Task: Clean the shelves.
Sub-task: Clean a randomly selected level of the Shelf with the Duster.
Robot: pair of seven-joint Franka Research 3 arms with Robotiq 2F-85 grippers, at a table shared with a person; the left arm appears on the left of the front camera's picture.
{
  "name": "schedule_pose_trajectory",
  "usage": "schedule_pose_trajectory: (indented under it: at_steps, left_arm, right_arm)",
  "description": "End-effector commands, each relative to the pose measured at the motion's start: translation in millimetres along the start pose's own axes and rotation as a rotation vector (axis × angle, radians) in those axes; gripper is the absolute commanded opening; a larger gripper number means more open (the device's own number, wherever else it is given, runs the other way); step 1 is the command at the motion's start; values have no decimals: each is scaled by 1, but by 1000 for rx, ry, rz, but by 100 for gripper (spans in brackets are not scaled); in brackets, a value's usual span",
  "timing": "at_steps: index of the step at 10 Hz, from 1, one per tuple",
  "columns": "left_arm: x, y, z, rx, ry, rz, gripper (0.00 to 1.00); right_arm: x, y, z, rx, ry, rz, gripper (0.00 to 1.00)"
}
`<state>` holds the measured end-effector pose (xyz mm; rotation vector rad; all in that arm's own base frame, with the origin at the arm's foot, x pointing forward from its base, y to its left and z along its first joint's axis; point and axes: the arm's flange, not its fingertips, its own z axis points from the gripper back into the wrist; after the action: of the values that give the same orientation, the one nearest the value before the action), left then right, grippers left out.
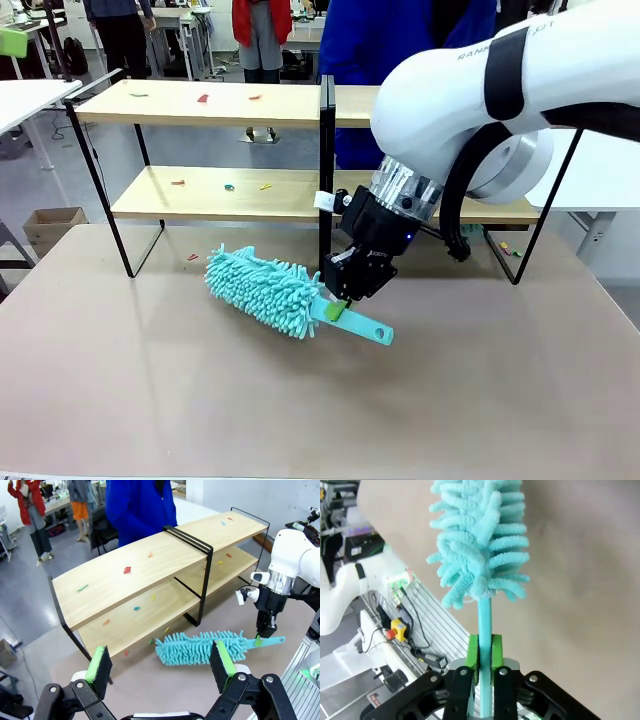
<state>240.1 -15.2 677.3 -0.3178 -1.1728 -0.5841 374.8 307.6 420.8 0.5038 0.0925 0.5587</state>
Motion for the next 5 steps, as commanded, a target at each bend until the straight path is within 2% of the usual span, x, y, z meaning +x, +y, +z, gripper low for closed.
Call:
schedule_pose_trajectory:
  at_steps: [1, 4, 5]
  left_arm:
    - [0, 2, 1, -10, -4, -8, 100]
    - [0, 2, 1, -10, -4, -8, 100]
    - [0, 2, 1, -10, -4, -8, 100]
  right_arm:
    - [8, -4, -2, -16, -116, -37, 12]
    - [23, -12, -7, -59, -156, -74, 12]
    - [26, -14, -8, -53, -178, -94, 0]
